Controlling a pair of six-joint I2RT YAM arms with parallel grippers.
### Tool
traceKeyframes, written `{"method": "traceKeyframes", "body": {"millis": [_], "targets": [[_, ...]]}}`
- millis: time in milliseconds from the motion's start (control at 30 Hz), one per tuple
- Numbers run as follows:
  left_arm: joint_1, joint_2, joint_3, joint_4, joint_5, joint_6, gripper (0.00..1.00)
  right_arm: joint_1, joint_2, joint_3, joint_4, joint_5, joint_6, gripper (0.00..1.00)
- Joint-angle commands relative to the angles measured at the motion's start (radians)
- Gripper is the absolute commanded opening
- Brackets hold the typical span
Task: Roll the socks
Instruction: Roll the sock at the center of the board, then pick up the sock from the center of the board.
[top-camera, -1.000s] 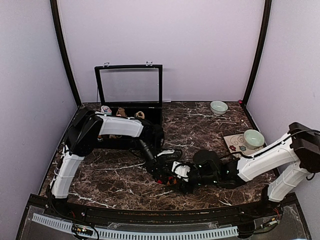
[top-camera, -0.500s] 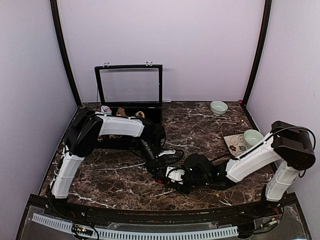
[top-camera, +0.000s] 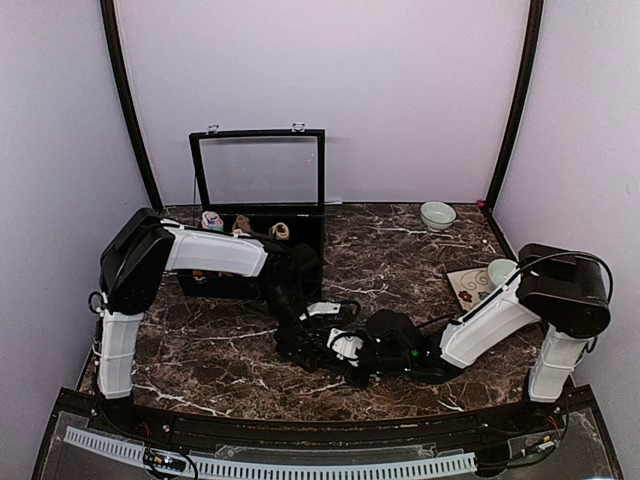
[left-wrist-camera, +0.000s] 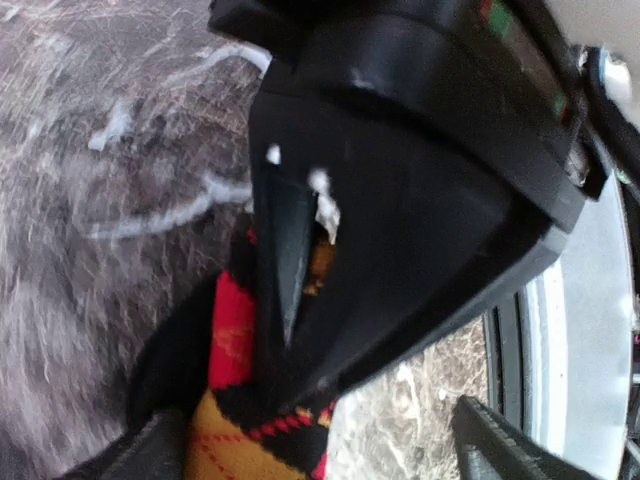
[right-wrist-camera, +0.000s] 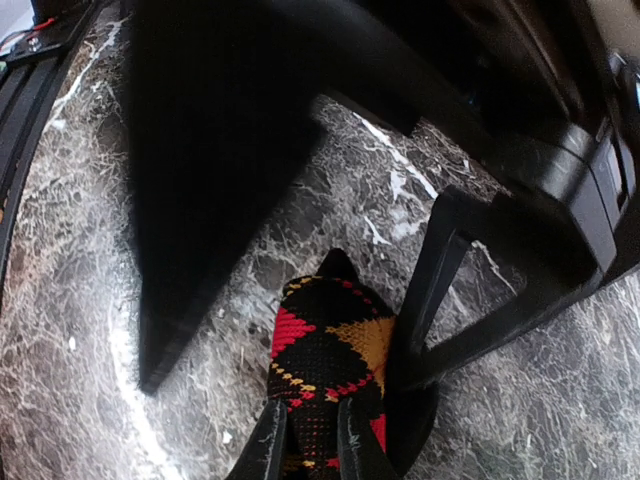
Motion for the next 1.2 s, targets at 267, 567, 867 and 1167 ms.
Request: {"method": "traceKeyframes", "body": {"millis": [267, 567, 867, 1167], "targets": [[0.024, -0.351, -0.356, 0.298, -0.411, -0.111, 0.99, -0.077, 0.053, -0.021, -0.234, -0.179, 0.183, 0.0], [0.018, -0.519, -0.507, 0.444, -0.412, -0.026, 0.97, -0.119, 0.08, -0.015, -0.18, -0.292, 0.388, 0.0], [-0.082, -0.62, -0.584, 0.506, -0.433, 0.09, 0.93, -0.198, 0.115, -0.019, -0.057, -0.449, 0.602, 0.0], [-0.218, -0.524, -0.602, 0.791, -0.739, 0.174, 0.92, -0.227, 0.138, -0.007, 0.031, -0.552, 0.734, 0.0]]}}
